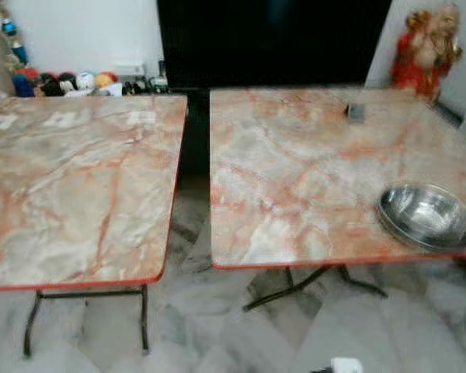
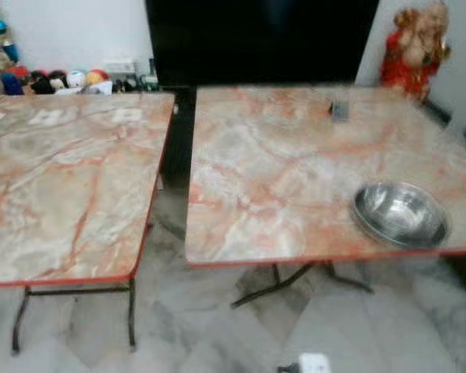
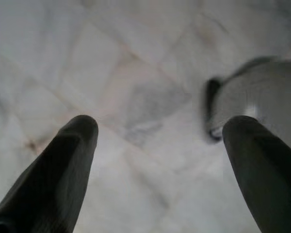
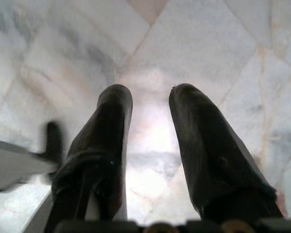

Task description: Setting the table

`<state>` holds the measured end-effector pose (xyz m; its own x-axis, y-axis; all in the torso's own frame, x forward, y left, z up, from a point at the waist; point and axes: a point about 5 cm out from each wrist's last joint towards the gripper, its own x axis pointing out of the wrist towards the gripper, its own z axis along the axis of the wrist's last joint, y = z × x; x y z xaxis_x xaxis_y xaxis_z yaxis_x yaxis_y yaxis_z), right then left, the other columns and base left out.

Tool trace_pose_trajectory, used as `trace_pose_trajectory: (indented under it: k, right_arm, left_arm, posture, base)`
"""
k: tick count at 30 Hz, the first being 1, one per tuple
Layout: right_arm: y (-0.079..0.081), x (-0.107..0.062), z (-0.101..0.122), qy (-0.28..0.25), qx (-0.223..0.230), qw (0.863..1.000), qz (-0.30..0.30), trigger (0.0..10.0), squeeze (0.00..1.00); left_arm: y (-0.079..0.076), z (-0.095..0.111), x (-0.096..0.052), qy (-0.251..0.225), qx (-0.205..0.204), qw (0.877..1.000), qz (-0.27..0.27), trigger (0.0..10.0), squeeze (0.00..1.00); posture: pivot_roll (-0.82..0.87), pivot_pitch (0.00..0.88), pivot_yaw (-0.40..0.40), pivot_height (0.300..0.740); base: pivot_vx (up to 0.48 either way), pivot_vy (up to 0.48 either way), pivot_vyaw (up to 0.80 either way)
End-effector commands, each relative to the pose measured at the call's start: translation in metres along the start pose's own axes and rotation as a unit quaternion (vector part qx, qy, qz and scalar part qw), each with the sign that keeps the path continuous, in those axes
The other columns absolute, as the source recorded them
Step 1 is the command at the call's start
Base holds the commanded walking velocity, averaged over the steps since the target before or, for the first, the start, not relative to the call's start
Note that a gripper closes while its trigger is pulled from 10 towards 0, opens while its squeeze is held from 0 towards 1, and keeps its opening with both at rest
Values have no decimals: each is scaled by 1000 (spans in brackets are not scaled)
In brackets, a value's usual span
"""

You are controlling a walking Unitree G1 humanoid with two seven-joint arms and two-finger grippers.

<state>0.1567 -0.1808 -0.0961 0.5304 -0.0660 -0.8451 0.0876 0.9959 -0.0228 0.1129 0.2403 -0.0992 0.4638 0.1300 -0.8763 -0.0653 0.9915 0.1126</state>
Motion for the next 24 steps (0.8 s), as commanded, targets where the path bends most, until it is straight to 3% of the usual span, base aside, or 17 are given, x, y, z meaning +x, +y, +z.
trace_pose_trajectory:
  k: [1, 16, 21, 24]
  right_arm:
    - [10, 1, 3, -2, 2, 1000, 13, 10000, 0]
    - [13, 1, 7, -11, -14, 1000, 21, 10000, 0]
    - [13, 2, 7, -9, -16, 1000, 22, 10000, 0]
    - [13, 1, 7, -8, -11, 1000, 20, 10000, 0]
  left_arm:
    - [7, -7, -2, 13, 4, 1000, 9, 10000, 0]
    - [7, -6, -2, 12, -2, 1000, 12, 10000, 0]
    - [7, -6, -2, 11, -2, 1000, 11, 10000, 0]
    - [7, -6, -2, 11, -2, 1000, 11, 10000, 0]
  posture:
    - [26, 57, 22, 740]
    - [34, 67, 21, 740]
    - [36, 70, 20, 740]
    - [37, 71, 19, 740]
  base:
    - [0, 480, 0]
    - [0, 480, -30]
    - [0, 480, 668]
    - [0, 480, 0]
